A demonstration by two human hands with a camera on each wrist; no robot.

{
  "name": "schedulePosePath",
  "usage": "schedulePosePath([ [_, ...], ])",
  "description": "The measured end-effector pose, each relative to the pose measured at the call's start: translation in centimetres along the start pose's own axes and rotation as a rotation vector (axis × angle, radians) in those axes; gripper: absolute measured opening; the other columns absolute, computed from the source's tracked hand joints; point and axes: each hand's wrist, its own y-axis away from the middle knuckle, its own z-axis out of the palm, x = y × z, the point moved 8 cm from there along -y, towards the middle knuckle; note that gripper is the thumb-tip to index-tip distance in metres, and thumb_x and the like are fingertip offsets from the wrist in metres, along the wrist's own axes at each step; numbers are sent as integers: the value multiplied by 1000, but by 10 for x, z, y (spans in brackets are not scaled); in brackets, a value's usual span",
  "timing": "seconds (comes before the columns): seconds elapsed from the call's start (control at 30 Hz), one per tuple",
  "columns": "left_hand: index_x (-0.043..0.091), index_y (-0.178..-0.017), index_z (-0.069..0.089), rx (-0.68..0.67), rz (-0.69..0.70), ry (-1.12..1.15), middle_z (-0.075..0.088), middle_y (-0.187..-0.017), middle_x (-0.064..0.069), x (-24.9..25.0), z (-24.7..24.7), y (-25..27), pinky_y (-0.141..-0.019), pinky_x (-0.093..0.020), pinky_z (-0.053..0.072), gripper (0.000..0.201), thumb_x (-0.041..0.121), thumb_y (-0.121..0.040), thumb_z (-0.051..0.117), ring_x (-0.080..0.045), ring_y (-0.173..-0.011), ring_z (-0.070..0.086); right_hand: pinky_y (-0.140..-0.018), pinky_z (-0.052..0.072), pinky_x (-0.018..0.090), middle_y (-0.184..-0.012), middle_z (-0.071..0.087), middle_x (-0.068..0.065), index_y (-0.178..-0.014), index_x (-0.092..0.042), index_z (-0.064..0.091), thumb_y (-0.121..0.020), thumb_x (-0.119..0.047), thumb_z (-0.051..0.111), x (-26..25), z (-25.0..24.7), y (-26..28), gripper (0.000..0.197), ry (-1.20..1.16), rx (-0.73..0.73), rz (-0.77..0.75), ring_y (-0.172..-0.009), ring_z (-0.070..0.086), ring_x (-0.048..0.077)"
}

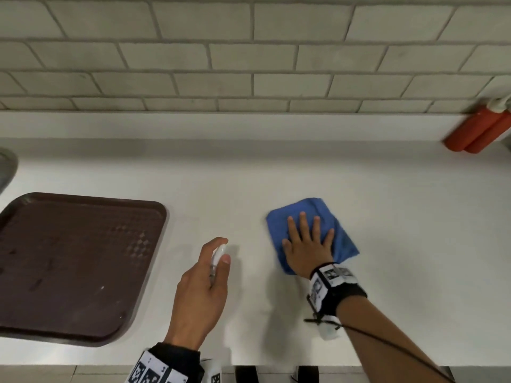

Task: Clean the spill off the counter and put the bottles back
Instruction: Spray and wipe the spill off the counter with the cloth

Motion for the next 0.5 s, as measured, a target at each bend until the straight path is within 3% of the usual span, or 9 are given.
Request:
schedulePosePath([
  [0.1, 54, -124, 45, 20, -14, 3, 69, -77, -7, 1, -4, 4, -65, -32, 52, 25, 45, -101, 42, -14, -68, 60, -112, 15, 69, -160, 23, 6, -151, -23, 29, -98, -53, 4, -36, 22, 36, 67, 88, 92, -197, -145, 23, 40],
  [0.13, 57, -122, 44, 21, -14, 0, 69, -77, -8, 1, -4, 6, -65, -32, 52, 24, 45, -101, 41, -15, -67, 60, -111, 17, 66, -159, 27, 5, -150, -23, 33, -99, -52, 7, -37, 30, 51, 64, 99, 112, -251, -144, 28, 38],
  [0.23, 68, -112, 37, 15, -11, -18, 69, -77, -10, 1, -1, 12, -63, -33, 52, 24, 47, -100, 40, -18, -63, 59, -110, 16, 60, -160, 24, -1, -152, -26, 28, -101, -50, 14, -3, 44, 83, 58, 133, 104, -310, -145, 27, 32],
  [0.33, 66, -113, 39, 14, -24, -26, 70, -78, -12, 4, 8, 18, -64, -34, 53, 25, 45, -101, 42, -20, -64, 60, -110, 19, 59, -159, 25, -2, -152, -27, 27, -100, -52, 11, 68, 42, 89, 60, 111, 64, -181, -144, 28, 31],
  [0.4, 62, -115, 41, 6, -29, -21, 71, -78, -12, 12, 16, 21, -66, -35, 53, 23, 44, -101, 42, -20, -63, 60, -112, 22, 61, -161, 19, -2, -153, -29, 21, -97, -58, 0, 117, 34, 86, 67, 60, 18, -51, -146, 24, 30],
  [0.5, 58, -119, 43, -10, -9, -34, 71, -78, -12, 24, 28, 24, -64, -33, 52, 22, 45, -101, 41, -19, -64, 60, -115, 7, 60, -160, -16, -7, -150, -33, -14, -74, -69, -31, 165, 11, 67, 86, 52, 26, 51, -150, -4, 27],
])
